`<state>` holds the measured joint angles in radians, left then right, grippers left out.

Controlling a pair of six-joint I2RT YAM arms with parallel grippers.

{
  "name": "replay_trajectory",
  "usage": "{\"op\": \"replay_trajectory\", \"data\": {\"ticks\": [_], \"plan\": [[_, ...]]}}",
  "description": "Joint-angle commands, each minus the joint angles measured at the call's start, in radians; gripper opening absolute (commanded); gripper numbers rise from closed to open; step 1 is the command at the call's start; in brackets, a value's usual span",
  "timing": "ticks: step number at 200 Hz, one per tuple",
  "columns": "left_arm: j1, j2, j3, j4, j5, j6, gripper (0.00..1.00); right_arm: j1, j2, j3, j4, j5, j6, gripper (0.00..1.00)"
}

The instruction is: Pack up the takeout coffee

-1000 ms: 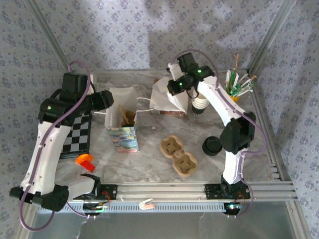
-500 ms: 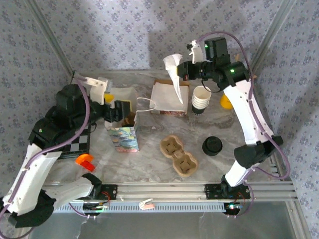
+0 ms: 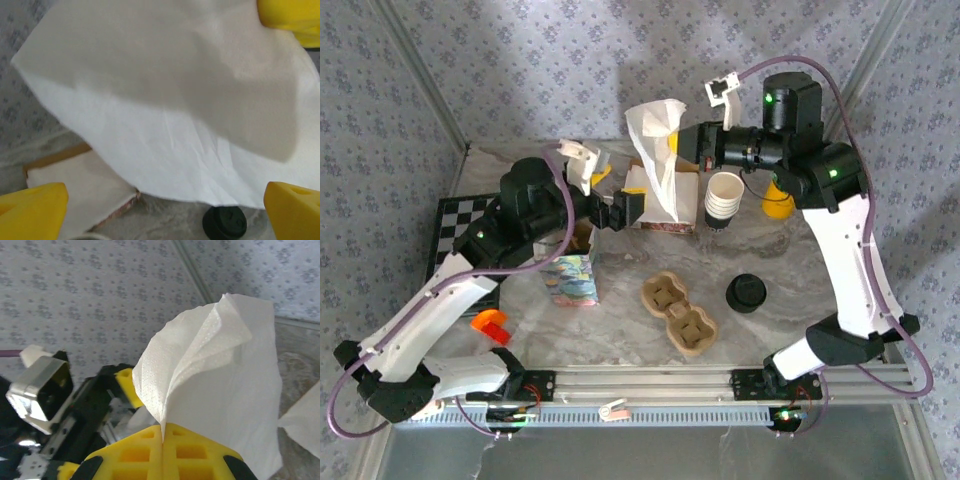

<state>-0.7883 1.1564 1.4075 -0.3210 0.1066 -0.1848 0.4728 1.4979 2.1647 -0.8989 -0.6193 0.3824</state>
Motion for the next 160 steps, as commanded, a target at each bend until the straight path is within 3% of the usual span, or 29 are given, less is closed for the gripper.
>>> {"op": "replay_trajectory", "data": {"ticks": [1,32,65,102,160], "plan": [[-0.02,-0.019,-0.016,0.139,0.016,0.147,1.0,0.014,-0.018,0.024,0.034,-0.07,0.051,0.0],[-0.086,-0.065,-0.113,0.208,-0.087,0.466,1.0,0.018,-0.023,0.038,0.021,-0.098,0.07,0.0],[-0.088,-0.099,-0.225,0.357,-0.116,0.68,1.0,0.019,-0.018,0.041,0.018,-0.134,0.076,0.0],[-0.088,-0.053,-0.183,0.402,-0.133,0.698,1.0,0.028,0.012,0.055,0.005,-0.154,0.079,0.0],[-0.088,0.013,-0.194,0.614,-0.103,0.701,1.0,0.046,0.032,0.046,0.063,-0.199,0.131,0.0]]}}
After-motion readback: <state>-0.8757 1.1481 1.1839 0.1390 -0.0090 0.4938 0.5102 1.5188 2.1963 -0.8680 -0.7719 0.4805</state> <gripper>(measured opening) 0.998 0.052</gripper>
